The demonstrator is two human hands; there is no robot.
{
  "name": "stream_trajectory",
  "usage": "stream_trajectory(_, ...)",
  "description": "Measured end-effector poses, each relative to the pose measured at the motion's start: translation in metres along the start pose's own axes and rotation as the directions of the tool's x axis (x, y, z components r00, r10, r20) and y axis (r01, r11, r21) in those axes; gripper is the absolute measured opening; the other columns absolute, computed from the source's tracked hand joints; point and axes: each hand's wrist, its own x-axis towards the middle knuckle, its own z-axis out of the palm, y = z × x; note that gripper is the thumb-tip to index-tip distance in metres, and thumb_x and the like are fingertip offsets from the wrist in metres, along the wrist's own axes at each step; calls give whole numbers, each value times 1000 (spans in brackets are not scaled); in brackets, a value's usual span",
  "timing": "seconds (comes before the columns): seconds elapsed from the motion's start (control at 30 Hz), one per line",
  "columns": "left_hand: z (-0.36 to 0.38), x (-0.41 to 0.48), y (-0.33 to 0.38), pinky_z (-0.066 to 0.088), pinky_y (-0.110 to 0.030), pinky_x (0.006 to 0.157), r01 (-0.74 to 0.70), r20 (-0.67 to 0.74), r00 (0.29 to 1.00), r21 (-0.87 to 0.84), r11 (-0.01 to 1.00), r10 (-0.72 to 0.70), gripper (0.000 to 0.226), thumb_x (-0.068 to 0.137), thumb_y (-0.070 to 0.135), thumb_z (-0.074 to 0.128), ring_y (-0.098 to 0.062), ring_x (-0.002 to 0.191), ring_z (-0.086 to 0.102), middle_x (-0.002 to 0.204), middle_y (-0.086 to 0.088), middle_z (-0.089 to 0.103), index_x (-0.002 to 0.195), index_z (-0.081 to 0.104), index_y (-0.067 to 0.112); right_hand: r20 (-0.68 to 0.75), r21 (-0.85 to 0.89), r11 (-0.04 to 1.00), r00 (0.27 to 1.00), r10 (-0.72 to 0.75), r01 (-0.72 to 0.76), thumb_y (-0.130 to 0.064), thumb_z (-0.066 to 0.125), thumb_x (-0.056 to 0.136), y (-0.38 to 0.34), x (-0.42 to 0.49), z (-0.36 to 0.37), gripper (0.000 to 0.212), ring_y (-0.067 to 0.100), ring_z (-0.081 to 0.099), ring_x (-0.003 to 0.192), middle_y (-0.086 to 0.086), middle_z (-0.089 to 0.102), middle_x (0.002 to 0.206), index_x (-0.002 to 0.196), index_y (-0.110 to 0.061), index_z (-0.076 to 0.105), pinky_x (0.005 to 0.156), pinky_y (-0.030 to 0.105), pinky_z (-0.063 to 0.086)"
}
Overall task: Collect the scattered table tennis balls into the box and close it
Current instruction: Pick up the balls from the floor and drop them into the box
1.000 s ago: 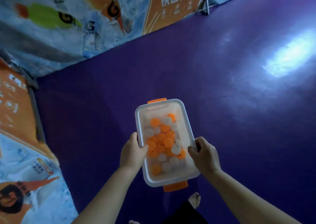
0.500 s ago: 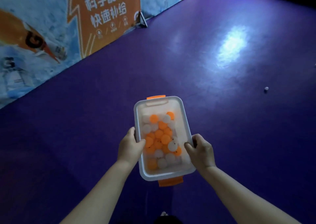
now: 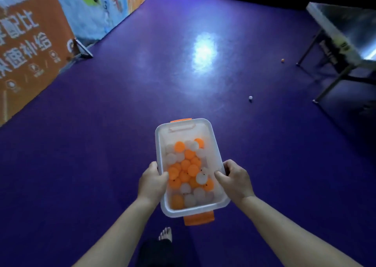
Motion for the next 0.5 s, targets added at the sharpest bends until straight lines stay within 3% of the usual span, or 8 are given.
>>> stream_trajectory(0.07, 9, 36, 30, 56, -45, 62, -52, 45, 998, 8, 999, 51, 11, 81, 27, 61, -21, 70, 64, 76, -2, 66, 82, 56, 17, -36, -5, 998, 998, 60, -60, -29, 63, 82, -3, 28, -14, 15, 18, 62, 66, -2, 62, 70, 77, -17, 55, 58, 39, 56)
stream_trajectory(0.2, 37, 99, 87, 52, -33, 57, -158, 147, 977, 30, 987, 152, 2, 85, 21, 57, -14, 71, 63, 78, 3, 65, 87, 57, 21, -108, -34, 985, 980, 165, -170, -38, 61, 83, -2, 79, -43, 21, 17, 62, 70, -2, 64, 74, 84, -17, 57, 60, 37, 52)
stream_trajectory(0.37, 90, 160, 146, 56, -41, 66, -191, 247, 951, -6, 982, 187, 9, 83, 19, 58, -16, 75, 64, 81, 6, 66, 88, 58, 27, -158, -27, 954, 944, 291, -299, -40, 60, 83, 25, 137, -78, 21, 15, 61, 69, -4, 63, 75, 85, -19, 56, 61, 37, 52)
stream_trajectory(0.5, 146, 208, 193, 47, -28, 53, -212, 279, 938, -14, 977, 208, 11, 83, 16, 57, -12, 72, 61, 80, 6, 65, 89, 59, 25, -171, 20, 935, 920, 353, -355, -41, 59, 84, 59, 202, -109, 24, 17, 61, 69, -3, 63, 73, 81, -18, 56, 61, 39, 52)
